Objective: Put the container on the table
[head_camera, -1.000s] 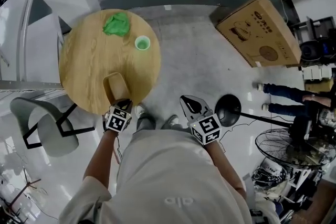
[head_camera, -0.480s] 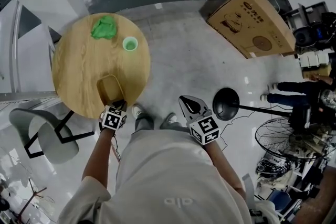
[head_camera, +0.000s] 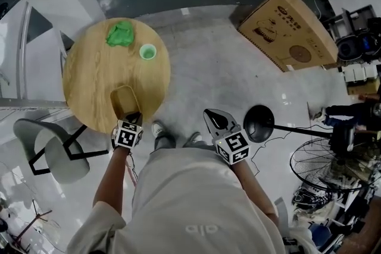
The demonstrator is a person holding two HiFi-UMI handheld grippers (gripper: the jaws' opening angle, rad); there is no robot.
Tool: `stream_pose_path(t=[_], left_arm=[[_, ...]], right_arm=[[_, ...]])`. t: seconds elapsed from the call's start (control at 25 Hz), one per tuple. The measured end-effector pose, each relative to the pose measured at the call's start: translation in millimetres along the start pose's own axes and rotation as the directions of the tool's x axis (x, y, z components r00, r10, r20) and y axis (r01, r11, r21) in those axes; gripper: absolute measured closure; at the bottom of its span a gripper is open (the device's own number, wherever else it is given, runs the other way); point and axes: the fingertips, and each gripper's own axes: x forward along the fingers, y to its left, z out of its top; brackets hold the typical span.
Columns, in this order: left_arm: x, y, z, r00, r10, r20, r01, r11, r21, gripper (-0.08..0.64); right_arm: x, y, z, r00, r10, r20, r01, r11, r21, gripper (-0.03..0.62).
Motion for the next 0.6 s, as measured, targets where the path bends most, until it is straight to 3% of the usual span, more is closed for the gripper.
stream_pose_path(t=[0.24, 0.4, 0.6], left_arm=[[-29, -13, 31, 0.996, 0.057, 0.070, -0.054, 0.997, -0.048, 0.538], [-54, -27, 59, 0.986, 0.096, 0.139, -0.094, 0.995, -0.021, 0.543], [-92, -46, 104, 0.955, 0.138, 0.264, -0.135, 0.990, -0.028, 0.545]], right_arm=[[-3, -4, 11, 0.998, 0.061, 0.034, -0.060, 0.998, -0.025, 0.566], [-8, -4, 27, 0.993, 0.101, 0.061, -0.098, 0.994, -0.054, 0.567], [-14, 2, 50, 0.980, 0.170, 0.099, -0.161, 0.982, -0.099, 0.567]])
